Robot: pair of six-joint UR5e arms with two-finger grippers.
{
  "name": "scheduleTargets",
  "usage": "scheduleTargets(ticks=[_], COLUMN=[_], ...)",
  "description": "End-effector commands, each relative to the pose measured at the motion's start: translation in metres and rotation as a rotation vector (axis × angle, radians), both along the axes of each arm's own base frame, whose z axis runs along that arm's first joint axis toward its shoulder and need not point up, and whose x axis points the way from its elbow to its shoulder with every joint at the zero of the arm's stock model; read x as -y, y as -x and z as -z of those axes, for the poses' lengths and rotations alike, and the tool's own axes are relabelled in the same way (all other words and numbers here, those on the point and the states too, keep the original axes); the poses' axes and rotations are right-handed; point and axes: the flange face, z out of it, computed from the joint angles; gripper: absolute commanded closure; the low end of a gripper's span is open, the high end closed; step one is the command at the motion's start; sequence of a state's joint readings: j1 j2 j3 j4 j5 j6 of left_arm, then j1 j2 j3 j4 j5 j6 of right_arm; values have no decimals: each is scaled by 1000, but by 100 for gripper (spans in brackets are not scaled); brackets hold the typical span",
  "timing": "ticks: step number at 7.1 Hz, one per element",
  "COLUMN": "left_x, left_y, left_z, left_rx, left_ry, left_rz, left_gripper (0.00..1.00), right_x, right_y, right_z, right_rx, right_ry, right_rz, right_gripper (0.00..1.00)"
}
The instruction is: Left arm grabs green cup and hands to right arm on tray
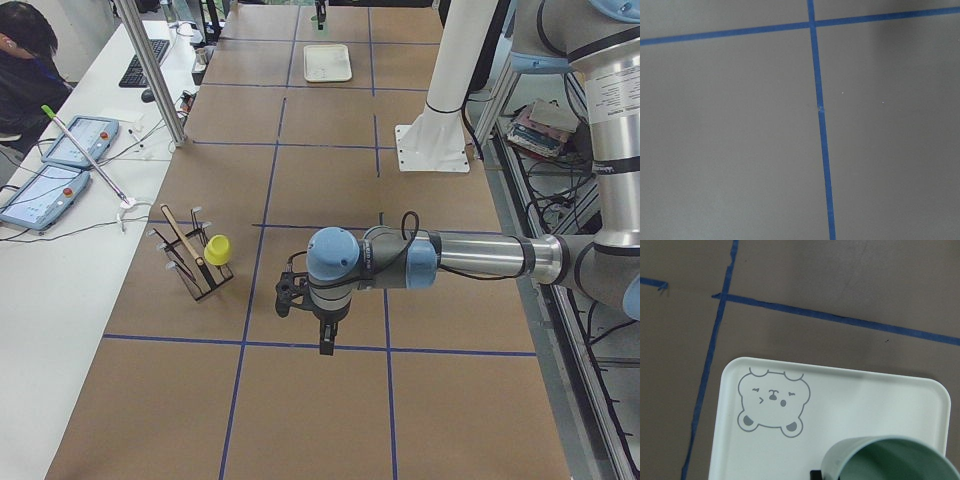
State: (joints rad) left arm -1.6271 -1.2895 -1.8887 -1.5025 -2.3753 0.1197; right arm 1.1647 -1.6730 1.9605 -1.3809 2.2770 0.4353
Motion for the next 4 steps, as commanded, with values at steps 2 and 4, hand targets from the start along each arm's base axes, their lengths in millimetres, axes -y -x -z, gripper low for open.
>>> scheduleTargets(ticks=[2,4], left_x=[-2,-1], left_y=[3,3], left_z=[0,0], left_rx=[-2,-2], left_ry=[0,-2], left_rz=[12,10], left_gripper=[0,0], right_x=[-18,-38], right_y=[57,105], right_z=[-54,-56], right_rx=[-15,-37], right_ry=[-26,-3], right_rz=[-133,-206], right_gripper=[100,99])
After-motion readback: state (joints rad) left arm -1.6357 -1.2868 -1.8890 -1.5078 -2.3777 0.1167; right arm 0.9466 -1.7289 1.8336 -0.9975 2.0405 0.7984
